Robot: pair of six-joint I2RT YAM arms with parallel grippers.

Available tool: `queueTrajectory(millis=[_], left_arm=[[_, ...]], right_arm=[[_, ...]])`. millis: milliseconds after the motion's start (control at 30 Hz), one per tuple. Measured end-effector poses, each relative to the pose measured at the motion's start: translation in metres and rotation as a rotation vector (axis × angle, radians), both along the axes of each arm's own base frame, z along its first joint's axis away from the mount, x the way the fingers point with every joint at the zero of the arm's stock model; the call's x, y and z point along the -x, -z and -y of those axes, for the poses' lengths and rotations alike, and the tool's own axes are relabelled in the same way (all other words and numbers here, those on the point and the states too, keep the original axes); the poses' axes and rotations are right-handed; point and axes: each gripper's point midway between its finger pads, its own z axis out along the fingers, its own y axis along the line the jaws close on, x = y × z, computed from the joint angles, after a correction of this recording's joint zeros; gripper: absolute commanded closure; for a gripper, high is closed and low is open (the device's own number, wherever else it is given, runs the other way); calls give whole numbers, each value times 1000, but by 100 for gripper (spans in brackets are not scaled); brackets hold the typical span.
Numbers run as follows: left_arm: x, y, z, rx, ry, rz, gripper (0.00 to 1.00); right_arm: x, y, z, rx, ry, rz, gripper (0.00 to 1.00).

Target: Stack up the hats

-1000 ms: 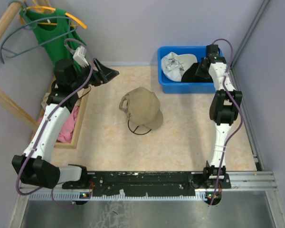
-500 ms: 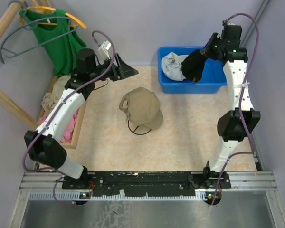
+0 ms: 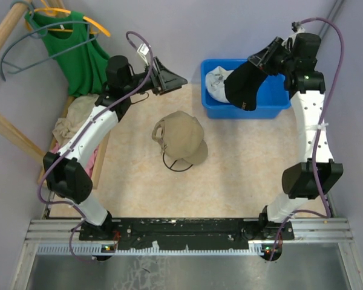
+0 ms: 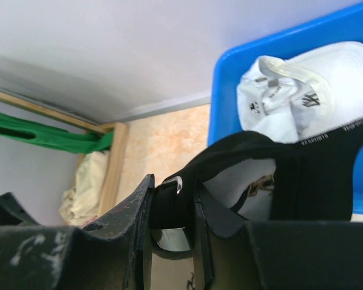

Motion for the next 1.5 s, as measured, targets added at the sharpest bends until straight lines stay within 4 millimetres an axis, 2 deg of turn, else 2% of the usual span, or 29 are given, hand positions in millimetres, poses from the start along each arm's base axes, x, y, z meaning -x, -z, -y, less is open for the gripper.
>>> queueTrajectory(millis=[100,267,400,567,800,933,1200,1500], left_arm=[[9,-10,10,102,28,-63,15],[25,-8,29,245,87,-259,12],[39,-22,52,340,172,-346,11],[47,-24,75,397,246,-443,10],[47,-15,82,384,248,-471,9],[43,-8,83,359,226,-468,8],[30,1,94,351,215,-480,7],[33,-3,106,353,238,-477,5]], right_arm=[[12,-18,-4,-39,2,57,100],[28,-51,-17,-74,-8,181,100],[34,-66,-33,-78,-43,251,100],[35,-61,-45,-79,-70,257,100],[33,-47,-48,-81,-77,233,100],[38,-52,-51,-92,-95,244,100],[63,-72,-60,-108,-145,328,100],[71,-65,-68,-113,-179,337,100]])
